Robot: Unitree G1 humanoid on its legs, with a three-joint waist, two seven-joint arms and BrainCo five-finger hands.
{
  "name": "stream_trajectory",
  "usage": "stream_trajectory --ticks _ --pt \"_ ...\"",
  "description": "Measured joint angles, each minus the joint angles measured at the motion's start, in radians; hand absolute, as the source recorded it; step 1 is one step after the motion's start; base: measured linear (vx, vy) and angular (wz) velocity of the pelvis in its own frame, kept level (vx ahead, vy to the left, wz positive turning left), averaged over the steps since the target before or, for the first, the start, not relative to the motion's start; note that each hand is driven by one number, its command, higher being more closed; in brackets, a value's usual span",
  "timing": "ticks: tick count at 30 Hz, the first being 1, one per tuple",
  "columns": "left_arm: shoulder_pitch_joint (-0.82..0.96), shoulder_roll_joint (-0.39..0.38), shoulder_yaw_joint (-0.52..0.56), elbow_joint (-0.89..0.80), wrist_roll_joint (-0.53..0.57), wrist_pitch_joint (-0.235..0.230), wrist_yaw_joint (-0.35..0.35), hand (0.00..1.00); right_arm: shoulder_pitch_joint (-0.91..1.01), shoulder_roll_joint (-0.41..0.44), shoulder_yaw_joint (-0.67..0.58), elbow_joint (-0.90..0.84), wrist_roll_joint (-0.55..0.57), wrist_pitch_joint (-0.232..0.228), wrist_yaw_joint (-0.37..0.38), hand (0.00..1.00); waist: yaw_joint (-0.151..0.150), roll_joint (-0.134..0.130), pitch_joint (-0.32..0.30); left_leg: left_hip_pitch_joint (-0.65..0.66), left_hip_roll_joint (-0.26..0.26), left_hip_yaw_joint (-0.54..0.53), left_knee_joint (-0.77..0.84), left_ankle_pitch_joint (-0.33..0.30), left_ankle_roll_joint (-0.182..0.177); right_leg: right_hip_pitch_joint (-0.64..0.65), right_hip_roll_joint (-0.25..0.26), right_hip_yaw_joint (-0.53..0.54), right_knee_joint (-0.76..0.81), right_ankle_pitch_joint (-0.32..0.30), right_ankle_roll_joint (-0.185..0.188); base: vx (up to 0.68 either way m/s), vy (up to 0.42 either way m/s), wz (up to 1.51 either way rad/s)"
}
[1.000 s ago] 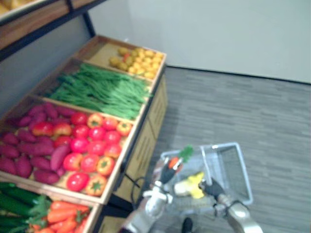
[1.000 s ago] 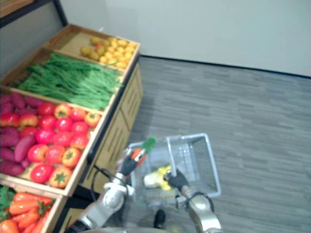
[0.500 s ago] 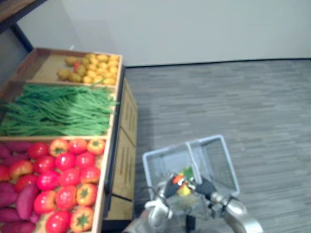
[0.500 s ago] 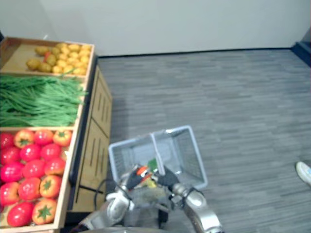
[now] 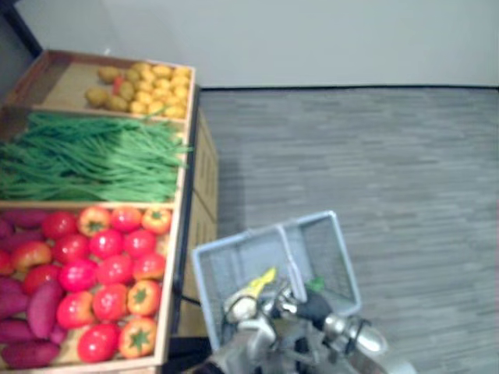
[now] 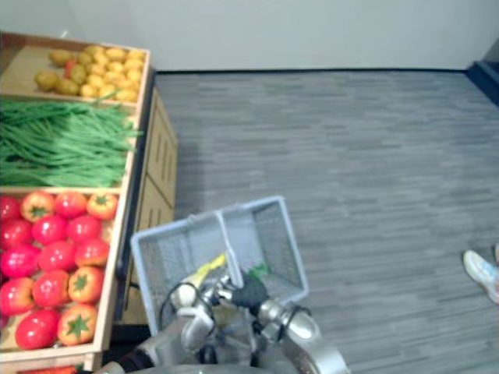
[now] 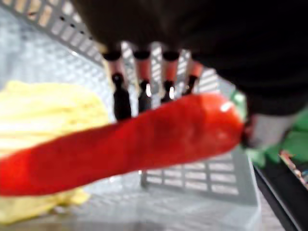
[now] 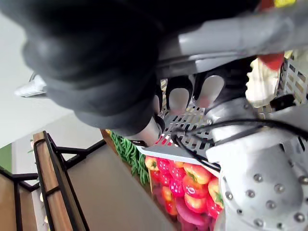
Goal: Pick vegetable in the basket
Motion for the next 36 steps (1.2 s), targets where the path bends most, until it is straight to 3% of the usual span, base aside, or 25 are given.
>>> stream_trajectory --ticks 10,13,21,28,33,36 --pt "-0.007 -0.012 0.031 0.004 0.01 -0.005 0.098 0.0 0.006 0.017 0.018 0.023 0.017 -0.004 -0.08 1.0 -0.001 -0.001 0.001 0.028 0.003 0.0 -0.007 -0.002 -0.003 0.025 0.003 -0.009 0.0 0.0 0.002 0.0 0.012 0.0" --pt "-0.007 -0.005 0.118 -0.006 -0.048 -0.043 0.119 0.0 0.005 0.049 -0.054 0.105 0.017 -0.01 -0.118 1.0 -0.001 -0.003 0.001 0.037 0.004 -0.003 -0.012 -0.003 -0.005 0.034 0.002 -0.02 -0.001 -0.002 0.002 0.01 0.023 0.04" --pt "0.025 0.048 0.319 -0.052 -0.138 -0.071 0.12 0.0 0.022 0.058 -0.276 0.32 0.014 -0.042 -0.206 1.0 -0.005 0.0 0.0 0.038 0.009 -0.013 -0.018 -0.002 -0.011 0.035 0.006 -0.035 0.0 -0.006 0.0 0.03 0.012 0.03" --pt "0.103 0.089 0.465 -0.002 -0.141 -0.059 0.036 0.0 0.043 0.059 -0.428 0.467 0.013 -0.115 -0.245 1.0 -0.027 0.004 -0.005 0.06 0.011 -0.016 -0.018 -0.007 -0.02 0.056 0.007 -0.047 -0.001 -0.006 0.0 0.01 0.027 0.01" --pt "0.132 0.088 0.598 0.219 -0.181 0.018 -0.032 0.0 0.013 0.057 -0.54 0.684 0.014 -0.181 -0.253 1.0 -0.027 0.005 -0.007 0.074 0.015 0.0 -0.017 -0.012 -0.028 0.066 0.012 -0.044 -0.001 -0.014 -0.008 -0.01 0.009 -0.09" --pt "0.152 0.088 0.629 0.298 -0.181 0.039 -0.067 0.0 -0.012 0.056 -0.567 0.792 0.014 -0.209 -0.257 1.0 -0.027 0.007 -0.013 0.082 0.02 0.002 -0.017 -0.013 -0.03 0.072 0.017 -0.044 -0.001 -0.017 -0.008 0.01 0.0 -0.02"
